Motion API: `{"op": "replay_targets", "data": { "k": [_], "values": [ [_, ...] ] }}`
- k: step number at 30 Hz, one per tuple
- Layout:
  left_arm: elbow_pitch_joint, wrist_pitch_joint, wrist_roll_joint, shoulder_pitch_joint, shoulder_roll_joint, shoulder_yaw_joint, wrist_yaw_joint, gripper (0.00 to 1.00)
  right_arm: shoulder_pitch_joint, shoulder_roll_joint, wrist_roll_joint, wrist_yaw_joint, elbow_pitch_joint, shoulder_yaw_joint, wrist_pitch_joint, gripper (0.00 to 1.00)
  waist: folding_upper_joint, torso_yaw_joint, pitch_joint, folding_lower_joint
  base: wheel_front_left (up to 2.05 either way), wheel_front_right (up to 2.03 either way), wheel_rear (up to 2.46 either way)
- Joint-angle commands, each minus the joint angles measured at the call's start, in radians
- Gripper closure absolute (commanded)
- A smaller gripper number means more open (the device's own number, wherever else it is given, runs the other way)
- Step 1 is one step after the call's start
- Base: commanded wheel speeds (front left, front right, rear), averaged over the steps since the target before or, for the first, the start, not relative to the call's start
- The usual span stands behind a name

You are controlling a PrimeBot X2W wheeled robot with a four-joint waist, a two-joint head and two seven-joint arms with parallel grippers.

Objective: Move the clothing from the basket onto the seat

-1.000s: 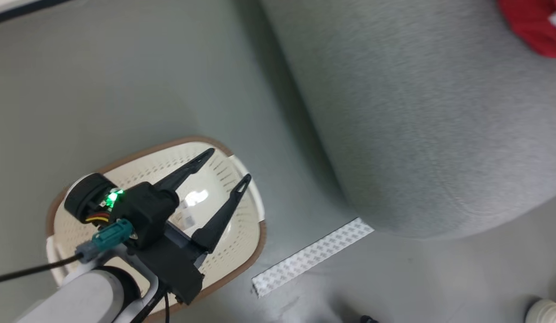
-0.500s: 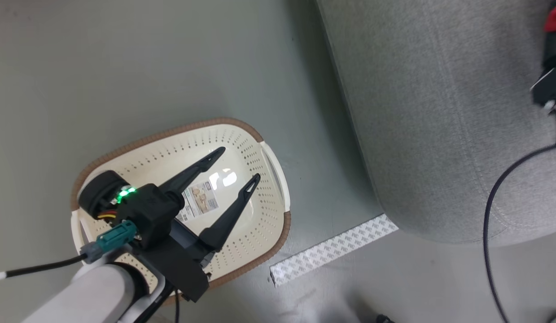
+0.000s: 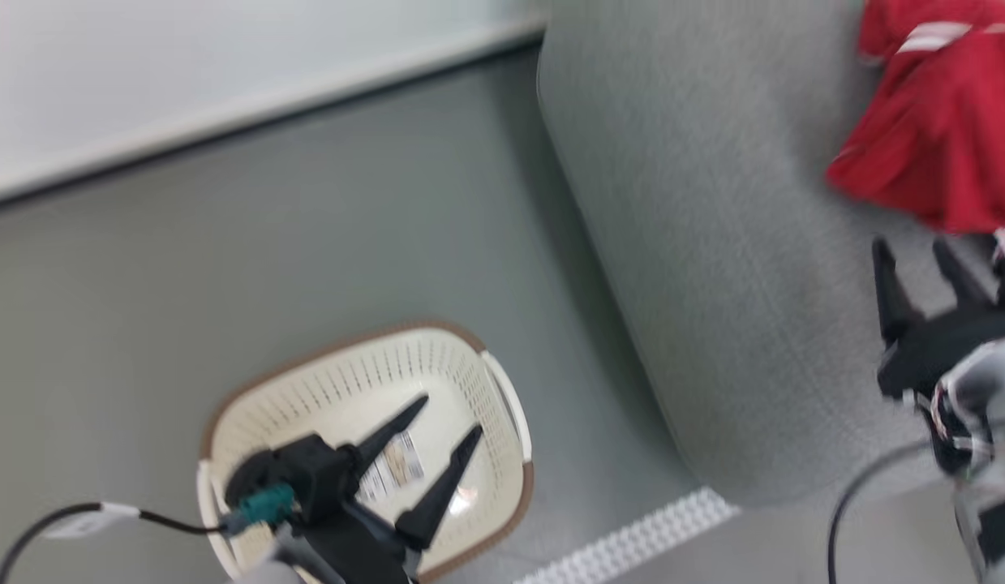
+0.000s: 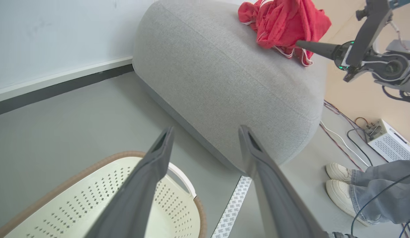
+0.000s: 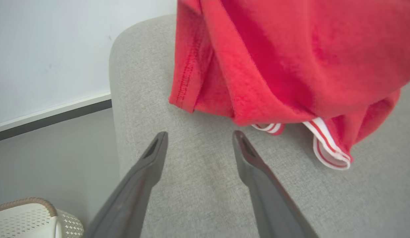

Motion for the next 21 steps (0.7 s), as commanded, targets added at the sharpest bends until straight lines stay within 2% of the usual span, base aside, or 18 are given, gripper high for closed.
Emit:
{"op": "replay_targets", "data": {
  "k": [1, 3, 13, 18, 21],
  "values": [
    [0.026, -0.020, -0.023, 0.042, -0.021, -0.011, -0.001, 0.00, 0.070, -0.003, 0.002, -0.001, -0.031, -0.015, 0.012, 0.00, 0.0001, 0.034, -0.207, 0.0002, 0.00, 0.00, 0.00],
    [0.053, -0.035, -0.033, 0.061, -0.043, -0.020, -0.004, 0.00, 0.126, -0.015, 0.005, -0.001, -0.070, -0.032, 0.024, 0.00, 0.0001, 0.050, -0.250, 0.0002, 0.00, 0.00, 0.00],
    [0.136, -0.080, -0.080, 0.142, -0.106, -0.036, -0.002, 0.00, 0.372, 0.030, -0.051, 0.000, -0.319, -0.097, 0.123, 0.00, 0.0001, 0.094, -0.414, 0.0002, 0.00, 0.00, 0.00],
    [0.150, -0.098, -0.091, 0.180, -0.112, -0.022, 0.012, 0.00, 0.486, 0.097, -0.093, 0.000, -0.483, -0.117, 0.142, 0.00, 0.0001, 0.133, -0.453, 0.0002, 0.00, 0.00, 0.00],
    [0.157, -0.110, -0.081, 0.195, -0.106, -0.006, 0.023, 0.00, 0.529, 0.136, -0.100, 0.000, -0.541, -0.123, 0.142, 0.00, 0.0001, 0.170, -0.474, 0.0002, 0.00, 0.00, 0.00]
  ]
}}
